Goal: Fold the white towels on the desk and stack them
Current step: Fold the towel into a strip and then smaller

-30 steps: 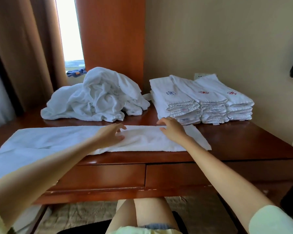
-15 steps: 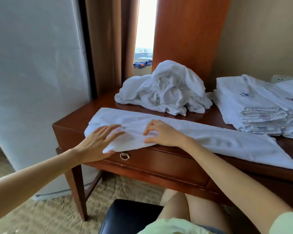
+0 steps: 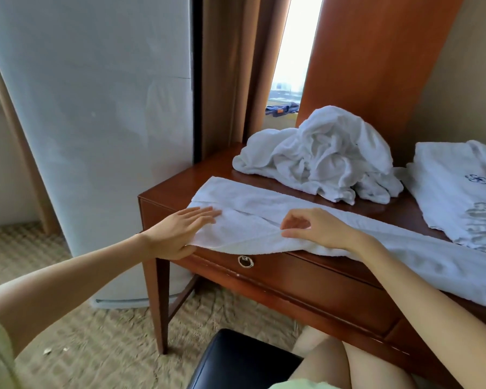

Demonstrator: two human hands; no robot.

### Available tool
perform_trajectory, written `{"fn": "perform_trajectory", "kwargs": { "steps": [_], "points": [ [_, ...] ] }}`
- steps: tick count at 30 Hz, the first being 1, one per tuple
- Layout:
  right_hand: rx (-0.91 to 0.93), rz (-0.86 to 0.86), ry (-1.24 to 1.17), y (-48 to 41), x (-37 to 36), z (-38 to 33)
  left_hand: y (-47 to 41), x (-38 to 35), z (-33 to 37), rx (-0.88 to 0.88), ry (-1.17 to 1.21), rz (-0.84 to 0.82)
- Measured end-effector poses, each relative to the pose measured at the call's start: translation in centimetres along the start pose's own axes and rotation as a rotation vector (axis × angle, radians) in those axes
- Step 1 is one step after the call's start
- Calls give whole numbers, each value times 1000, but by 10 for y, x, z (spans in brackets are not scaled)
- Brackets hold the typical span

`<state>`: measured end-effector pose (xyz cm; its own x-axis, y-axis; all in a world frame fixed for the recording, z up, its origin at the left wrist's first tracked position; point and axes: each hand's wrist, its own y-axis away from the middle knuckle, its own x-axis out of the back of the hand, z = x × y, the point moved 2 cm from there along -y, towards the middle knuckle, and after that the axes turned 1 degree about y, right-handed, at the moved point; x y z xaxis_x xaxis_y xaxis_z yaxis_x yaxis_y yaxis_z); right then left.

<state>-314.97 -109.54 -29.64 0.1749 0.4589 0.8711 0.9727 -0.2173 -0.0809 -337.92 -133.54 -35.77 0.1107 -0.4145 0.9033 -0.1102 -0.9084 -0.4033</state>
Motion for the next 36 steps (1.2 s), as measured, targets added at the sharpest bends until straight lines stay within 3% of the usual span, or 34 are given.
{"fn": "perform_trajectory", "kwargs": {
  "steps": [6, 10, 12, 14, 16, 17, 18, 21, 23, 29, 31, 34, 36],
  "points": [
    [-21, 6, -84, -2, 10, 13, -23, 27, -17, 581, 538, 366],
    [-88, 141, -216, -20, 30, 22, -63, 38, -43, 877, 735, 524],
    [-129, 249, -220, -31, 41, 29, -83, 39, -53, 956, 812, 540],
    [-166, 306, -200, -41, 45, 36, -98, 33, -58, 1029, 912, 371],
    [-198, 251, -193, -45, 40, 46, -101, 21, -57, 1063, 850, 11],
    [-223, 182, -182, -45, 35, 51, -100, 15, -58, 1046, 781, -109],
    [-248, 110, -164, -44, 30, 55, -99, 12, -61, 1032, 744, -121],
    [-292, 18, -209, -38, 29, 63, -95, 15, -69, 1020, 766, 131],
    [-298, -4, -232, -35, 35, 68, -93, 18, -75, 1012, 666, 217],
    [-328, 65, -253, -27, 41, 91, -92, 6, -85, 1142, 513, -21],
    [-326, 108, -238, -29, 42, 93, -95, 8, -88, 1116, 532, 40],
    [-298, 311, -246, -38, 47, 97, -99, 13, -88, 1086, 527, 252],
    [-295, 393, -216, -42, 48, 102, -99, 10, -87, 1097, 473, 229]
  ]
}}
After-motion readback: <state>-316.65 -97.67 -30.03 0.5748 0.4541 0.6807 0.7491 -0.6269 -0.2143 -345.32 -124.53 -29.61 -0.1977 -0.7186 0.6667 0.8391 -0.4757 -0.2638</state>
